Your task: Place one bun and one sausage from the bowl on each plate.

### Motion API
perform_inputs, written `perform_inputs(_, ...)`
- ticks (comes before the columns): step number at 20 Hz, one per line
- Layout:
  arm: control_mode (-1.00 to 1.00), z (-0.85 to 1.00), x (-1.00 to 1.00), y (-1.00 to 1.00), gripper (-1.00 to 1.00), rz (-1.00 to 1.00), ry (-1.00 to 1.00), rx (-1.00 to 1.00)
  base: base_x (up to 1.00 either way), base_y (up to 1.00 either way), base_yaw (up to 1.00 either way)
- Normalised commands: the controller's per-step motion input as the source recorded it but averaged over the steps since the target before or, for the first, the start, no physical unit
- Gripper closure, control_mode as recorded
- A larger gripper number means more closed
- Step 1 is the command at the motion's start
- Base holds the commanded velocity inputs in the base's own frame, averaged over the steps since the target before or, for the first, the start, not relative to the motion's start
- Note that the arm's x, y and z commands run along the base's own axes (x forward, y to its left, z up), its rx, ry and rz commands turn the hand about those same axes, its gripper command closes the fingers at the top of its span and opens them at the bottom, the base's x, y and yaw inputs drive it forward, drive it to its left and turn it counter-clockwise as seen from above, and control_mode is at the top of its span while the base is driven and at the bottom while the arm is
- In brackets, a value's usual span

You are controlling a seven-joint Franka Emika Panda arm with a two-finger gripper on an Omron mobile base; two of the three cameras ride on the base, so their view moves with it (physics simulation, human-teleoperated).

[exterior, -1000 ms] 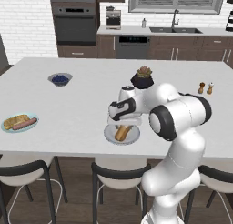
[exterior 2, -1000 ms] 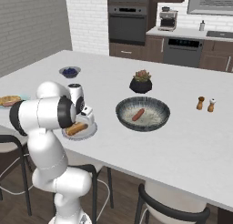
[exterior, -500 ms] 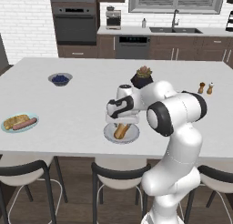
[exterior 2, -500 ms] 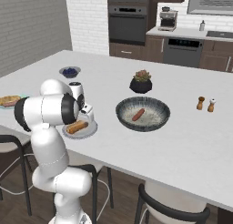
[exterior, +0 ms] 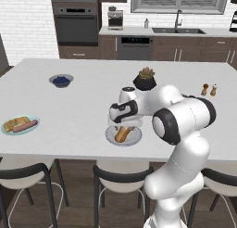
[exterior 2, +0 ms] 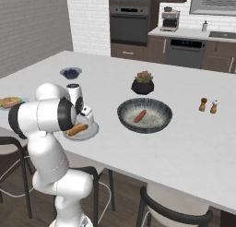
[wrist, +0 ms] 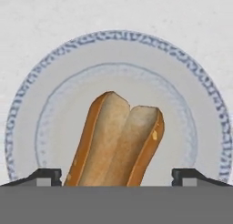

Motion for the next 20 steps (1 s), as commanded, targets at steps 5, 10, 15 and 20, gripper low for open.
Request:
perform_inputs(5, -1.0, 0.63, -0.05, -0.38, -1.0, 0.0, -0.03, 0.0, 0.0, 0.0, 0.0)
perform_inputs(10, -1.0, 0.78, 0.0, -0.89, -1.0, 0.0, -0.01, 0.0, 0.0, 0.0, 0.0)
perform_inputs(15, -1.0, 0.63, 0.0, -0.99, -1.0, 0.0, 0.0, 0.0, 0.0, 0.0, 0.0)
perform_inputs(20, -1.0, 0.24, 0.0, -0.98, -1.0, 0.0, 0.0, 0.0, 0.0, 0.0, 0.0)
